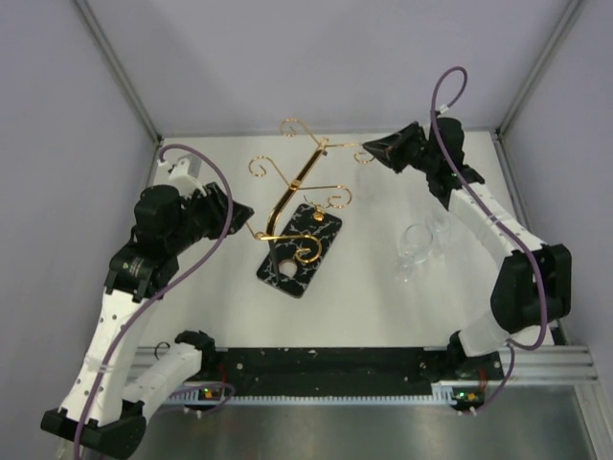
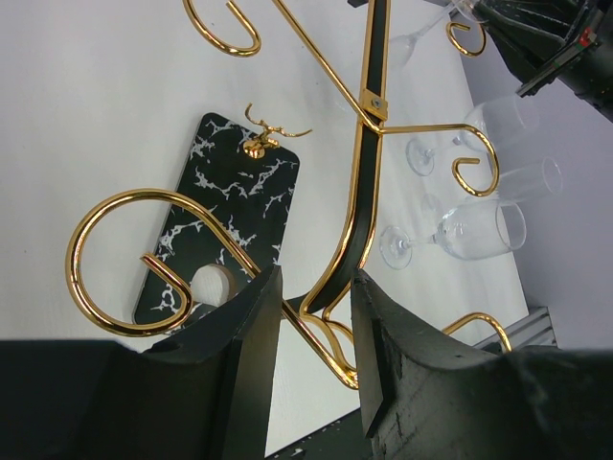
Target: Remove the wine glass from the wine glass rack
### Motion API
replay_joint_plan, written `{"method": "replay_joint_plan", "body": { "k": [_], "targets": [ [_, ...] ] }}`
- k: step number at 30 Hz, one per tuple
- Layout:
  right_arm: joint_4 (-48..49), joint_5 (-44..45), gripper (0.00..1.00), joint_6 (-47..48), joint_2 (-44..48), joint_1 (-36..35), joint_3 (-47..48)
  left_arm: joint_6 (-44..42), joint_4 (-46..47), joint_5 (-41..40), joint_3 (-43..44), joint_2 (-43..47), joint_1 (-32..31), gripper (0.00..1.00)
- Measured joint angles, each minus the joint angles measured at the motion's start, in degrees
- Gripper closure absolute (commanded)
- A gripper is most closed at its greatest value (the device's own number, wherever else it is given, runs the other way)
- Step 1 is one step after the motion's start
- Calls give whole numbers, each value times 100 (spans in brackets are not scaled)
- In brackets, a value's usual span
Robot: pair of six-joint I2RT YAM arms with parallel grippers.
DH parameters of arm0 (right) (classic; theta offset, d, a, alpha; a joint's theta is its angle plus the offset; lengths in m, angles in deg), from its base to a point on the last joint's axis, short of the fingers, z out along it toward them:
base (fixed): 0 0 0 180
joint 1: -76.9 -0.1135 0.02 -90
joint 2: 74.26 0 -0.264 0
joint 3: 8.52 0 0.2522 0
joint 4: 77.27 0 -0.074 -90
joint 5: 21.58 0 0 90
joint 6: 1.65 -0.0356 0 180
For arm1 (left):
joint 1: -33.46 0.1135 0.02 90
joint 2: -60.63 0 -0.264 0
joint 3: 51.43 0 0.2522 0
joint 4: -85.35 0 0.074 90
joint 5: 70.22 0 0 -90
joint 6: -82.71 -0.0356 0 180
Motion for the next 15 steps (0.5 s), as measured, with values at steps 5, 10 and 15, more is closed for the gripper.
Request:
{"method": "replay_joint_plan", "body": {
  "k": [5, 10, 15],
  "targets": [
    [131, -177, 100, -66, -70, -116, 107, 0, 0, 2, 0, 2, 0, 59],
    [232, -422, 100, -79, -149, -273, 365, 0, -15, 2, 0, 50, 0, 59],
    [234, -608, 100, -76, -151, -385, 413, 0, -48, 4, 0, 98, 0, 59]
  ]
}}
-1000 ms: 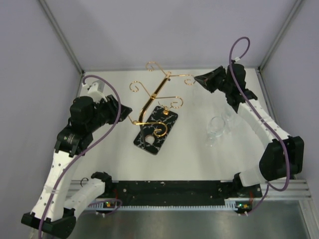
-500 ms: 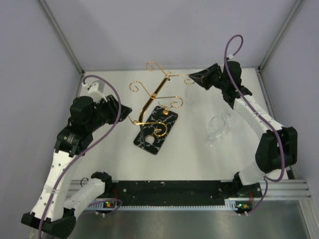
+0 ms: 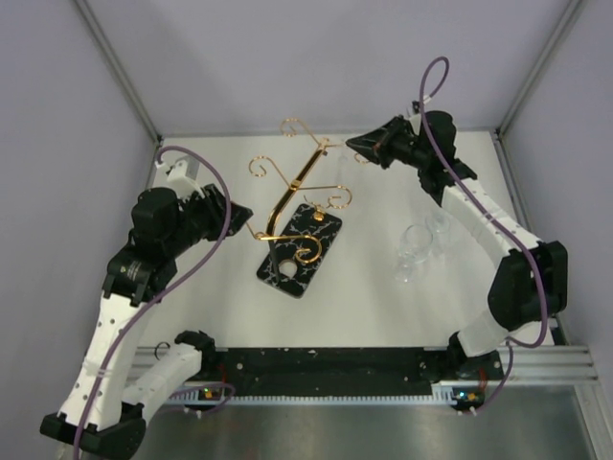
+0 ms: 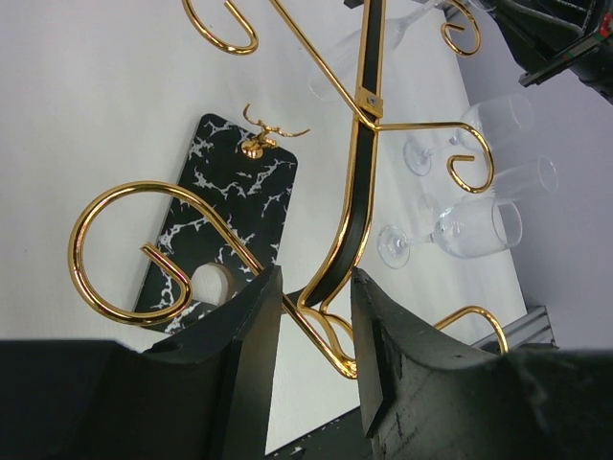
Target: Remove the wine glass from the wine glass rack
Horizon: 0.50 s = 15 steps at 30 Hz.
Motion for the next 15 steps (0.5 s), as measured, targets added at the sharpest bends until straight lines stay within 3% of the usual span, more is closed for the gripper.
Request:
{"method": "replay_joint_plan", "body": {
  "k": [7, 15],
  "targets": [
    [-59, -131, 100, 22, 308, -9, -426, -2, -20, 22, 0, 33, 0, 55],
    [-459, -208, 100, 212, 1412, 2, -1038, 28, -140, 216, 166, 127, 0, 47]
  ]
}}
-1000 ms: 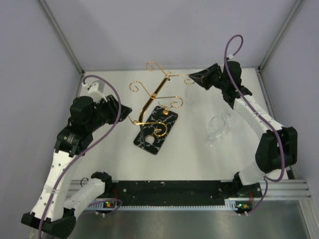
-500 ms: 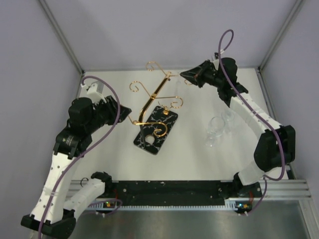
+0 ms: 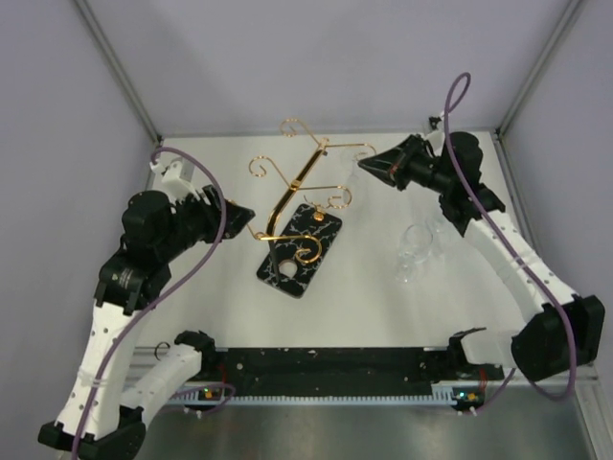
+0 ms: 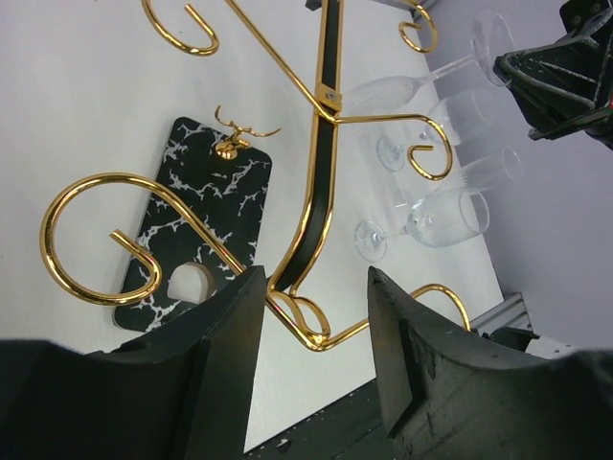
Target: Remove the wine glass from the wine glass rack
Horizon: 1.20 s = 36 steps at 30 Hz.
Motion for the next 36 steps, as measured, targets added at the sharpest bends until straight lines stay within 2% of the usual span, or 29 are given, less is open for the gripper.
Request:
{"method": "replay_joint_plan", "body": {
  "k": [10, 21, 26, 36],
  "targets": [
    [-861, -199, 100, 442, 1510, 216, 116, 511, 503, 852, 63, 57, 0, 44],
    [-1226, -1088, 100, 531, 1727, 269, 1327, 1475, 2090, 1961, -164, -354, 0, 43],
    [-800, -1705, 100, 66, 1773, 269, 1845, 2068, 2957, 2304, -315, -380, 0, 41],
    [728, -2328, 100, -1613, 2013, 269, 2208, 3501, 5171, 2872, -758, -446, -2, 36]
  ]
}}
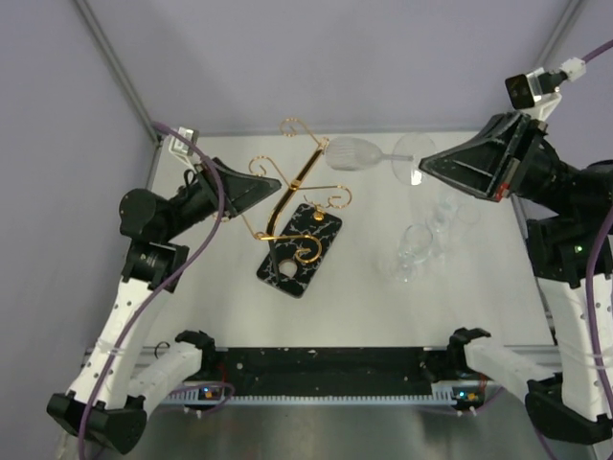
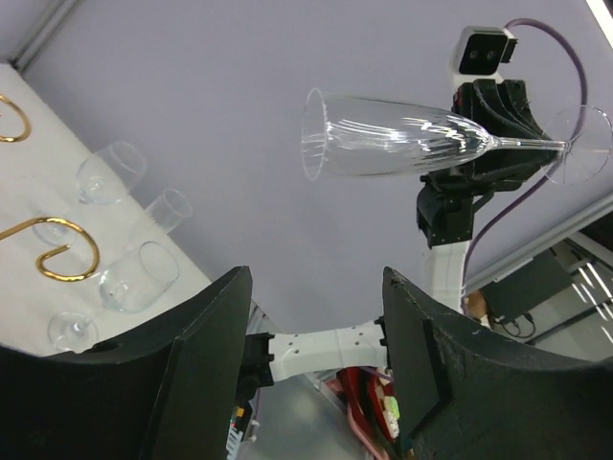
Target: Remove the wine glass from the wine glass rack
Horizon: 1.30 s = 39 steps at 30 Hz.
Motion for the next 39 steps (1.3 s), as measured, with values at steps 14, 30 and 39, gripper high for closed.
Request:
{"method": "replay_joint_plan", "body": {
  "k": [14, 30, 39],
  "targets": [
    [579, 92, 100, -835, 286, -125, 452, 2203, 3246, 122, -549, -463, -44, 33],
    [356, 612, 100, -223, -435, -1257, 205, 2601, 3871, 81, -195, -1054, -584, 35],
    [457, 713, 100, -146, -422, -1493, 149, 2723, 4129, 81, -195, -1058, -629, 45]
  ]
}}
